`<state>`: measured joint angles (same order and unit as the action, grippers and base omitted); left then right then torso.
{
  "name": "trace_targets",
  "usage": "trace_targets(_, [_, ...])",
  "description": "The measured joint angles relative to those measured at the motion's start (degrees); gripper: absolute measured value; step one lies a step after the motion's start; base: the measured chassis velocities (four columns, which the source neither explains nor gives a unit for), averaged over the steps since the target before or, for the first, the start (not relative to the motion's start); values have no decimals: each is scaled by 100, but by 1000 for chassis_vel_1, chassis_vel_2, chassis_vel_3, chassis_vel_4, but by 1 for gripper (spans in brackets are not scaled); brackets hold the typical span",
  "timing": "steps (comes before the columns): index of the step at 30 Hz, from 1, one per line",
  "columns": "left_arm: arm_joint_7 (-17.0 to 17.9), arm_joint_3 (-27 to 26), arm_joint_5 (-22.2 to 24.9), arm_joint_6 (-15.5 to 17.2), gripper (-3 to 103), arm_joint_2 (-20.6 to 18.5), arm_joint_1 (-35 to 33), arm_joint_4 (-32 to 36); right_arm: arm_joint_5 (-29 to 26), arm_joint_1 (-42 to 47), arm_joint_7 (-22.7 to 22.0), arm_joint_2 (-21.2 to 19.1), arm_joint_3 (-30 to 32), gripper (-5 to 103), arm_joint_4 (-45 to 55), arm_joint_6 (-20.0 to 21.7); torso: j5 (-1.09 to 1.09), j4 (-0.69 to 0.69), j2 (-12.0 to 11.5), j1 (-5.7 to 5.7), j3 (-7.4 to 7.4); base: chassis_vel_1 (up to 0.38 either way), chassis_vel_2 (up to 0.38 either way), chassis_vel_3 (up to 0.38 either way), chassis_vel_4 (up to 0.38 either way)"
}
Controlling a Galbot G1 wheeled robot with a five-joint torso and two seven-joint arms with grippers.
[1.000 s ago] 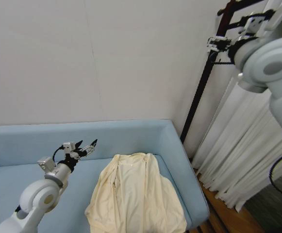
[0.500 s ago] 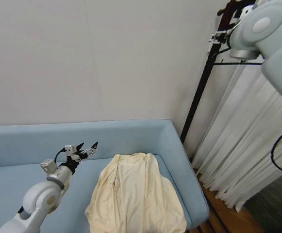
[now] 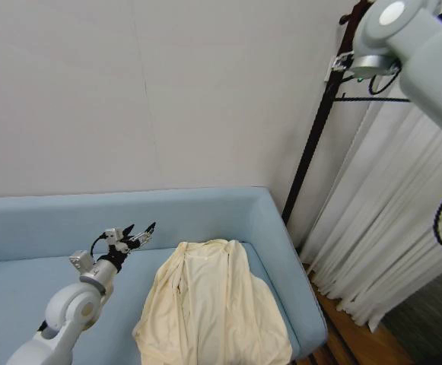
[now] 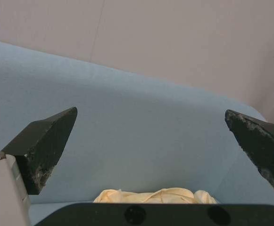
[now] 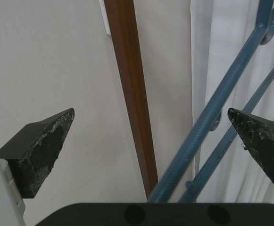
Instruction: Pick up the clothes from the sofa and hang them on the clothes hanger.
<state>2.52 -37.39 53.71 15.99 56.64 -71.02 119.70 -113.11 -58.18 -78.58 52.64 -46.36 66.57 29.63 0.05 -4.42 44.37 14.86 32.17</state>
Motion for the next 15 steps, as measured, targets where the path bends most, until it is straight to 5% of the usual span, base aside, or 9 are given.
trace_targets(5, [-82,-62,-2,-107,100,35,-16,-101,-181,-106,-223,87,-292,103,-178,-44,2,-4,0,0,0,0,0,0,0])
trace_targets(11, [-165,-83,-15,-207,100,108,-34,-218,-198,-176,-357,55,-695,92,-260,-232,5,-6,0,0,0,0,0,0,0])
trace_targets(15, [-174,-83,-44,-238,100,228,-7,-293,-281,-183,-440,31,-793,73,-253,-435,2,-3,0,0,0,0,0,0,0])
